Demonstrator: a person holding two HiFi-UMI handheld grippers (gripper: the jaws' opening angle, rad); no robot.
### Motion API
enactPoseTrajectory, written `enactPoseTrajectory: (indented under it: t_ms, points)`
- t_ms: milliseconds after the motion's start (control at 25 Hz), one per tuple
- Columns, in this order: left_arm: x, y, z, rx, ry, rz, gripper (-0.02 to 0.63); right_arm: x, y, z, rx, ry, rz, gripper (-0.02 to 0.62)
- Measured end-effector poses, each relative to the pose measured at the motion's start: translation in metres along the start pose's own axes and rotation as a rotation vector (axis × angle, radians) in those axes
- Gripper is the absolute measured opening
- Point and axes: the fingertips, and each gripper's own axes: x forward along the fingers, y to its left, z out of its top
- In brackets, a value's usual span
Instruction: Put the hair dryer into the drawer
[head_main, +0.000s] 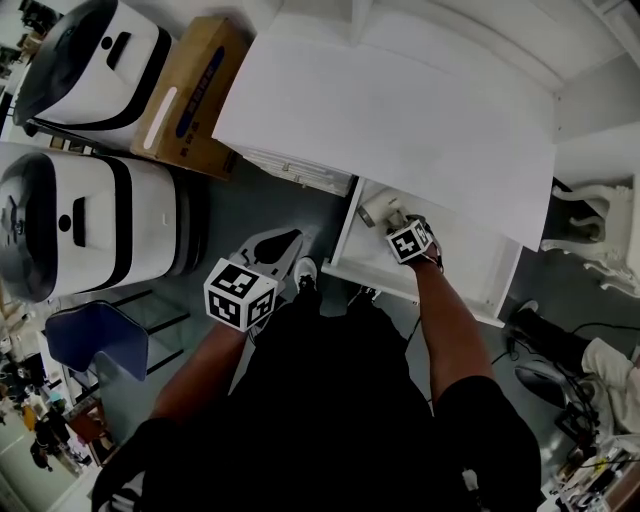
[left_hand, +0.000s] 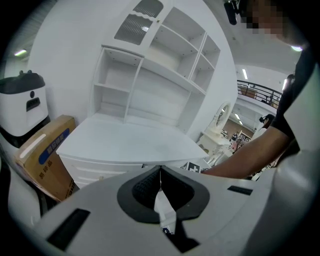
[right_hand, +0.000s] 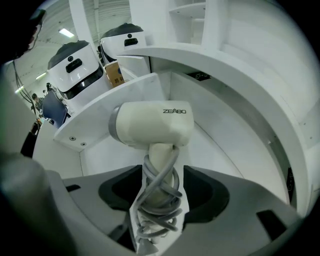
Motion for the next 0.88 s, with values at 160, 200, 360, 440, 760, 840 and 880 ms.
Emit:
enactPoseTrajectory:
  t_ms: [160, 200, 360, 440, 760, 840, 880]
  points:
    - [-0.002, -0.004, 0.002, 0.013, -0.017, -0.024, 0.011, -0.016, -0.001, 0.004, -0.01, -0.025, -0.044, 0.247]
    - [-0.003, -0.005, 0.003, 0.017, -0.024, -0.03, 0.011, -0.022, -0.002, 0.007, -0.006, -0.036, -0.054, 0.247]
    - [-0.006, -0.009, 0.011, 0.039, -0.046, -0.052, 0.011, -0.046, 0.002, 0.017, 0.04, -0.102, -0.066, 0.247]
    - [-0.007, -0.012, 0.016, 0.052, -0.059, -0.064, 0.011, -0.058, 0.005, 0.018, 0.067, -0.144, -0.067, 0.247]
    - [-0.008, -0.024, 0.032, 0.095, -0.103, -0.114, 0.011, -0.125, 0.024, 0.031, 0.3, -0.319, -0.023, 0.245]
    - [-0.008, -0.028, 0.035, 0.1, -0.113, -0.126, 0.011, -0.144, 0.029, 0.035, 0.394, -0.387, 0.015, 0.244]
    - [-0.009, -0.029, 0.036, 0.102, -0.119, -0.129, 0.011, -0.155, 0.033, 0.038, 0.441, -0.421, 0.037, 0.244]
